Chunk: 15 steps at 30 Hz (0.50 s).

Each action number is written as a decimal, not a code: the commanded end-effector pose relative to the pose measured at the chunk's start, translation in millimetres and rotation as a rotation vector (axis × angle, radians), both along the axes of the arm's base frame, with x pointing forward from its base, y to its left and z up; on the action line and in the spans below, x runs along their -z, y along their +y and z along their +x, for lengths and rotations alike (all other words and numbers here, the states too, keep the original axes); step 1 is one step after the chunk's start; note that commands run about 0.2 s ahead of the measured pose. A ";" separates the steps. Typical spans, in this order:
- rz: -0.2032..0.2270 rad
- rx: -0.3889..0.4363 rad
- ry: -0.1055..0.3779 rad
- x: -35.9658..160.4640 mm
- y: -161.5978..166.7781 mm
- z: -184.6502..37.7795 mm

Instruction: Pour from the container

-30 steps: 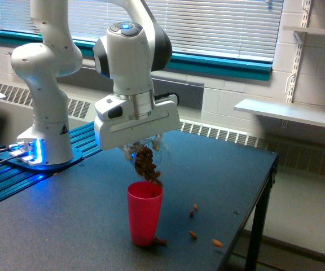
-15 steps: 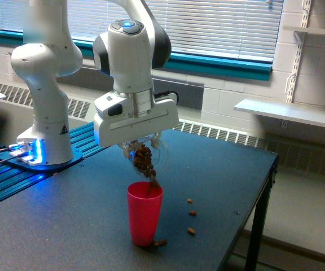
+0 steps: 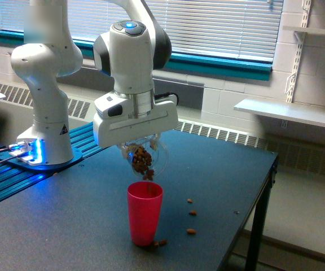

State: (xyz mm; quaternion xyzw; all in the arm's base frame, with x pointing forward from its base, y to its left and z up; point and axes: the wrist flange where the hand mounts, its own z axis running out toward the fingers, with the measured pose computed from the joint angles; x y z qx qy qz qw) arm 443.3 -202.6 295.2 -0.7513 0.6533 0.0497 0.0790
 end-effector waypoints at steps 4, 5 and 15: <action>-0.008 0.040 0.022 0.8 -7.1 -3.8; -0.009 0.042 0.024 0.8 -7.7 -4.2; -0.006 0.029 0.052 -0.3 -10.5 -1.9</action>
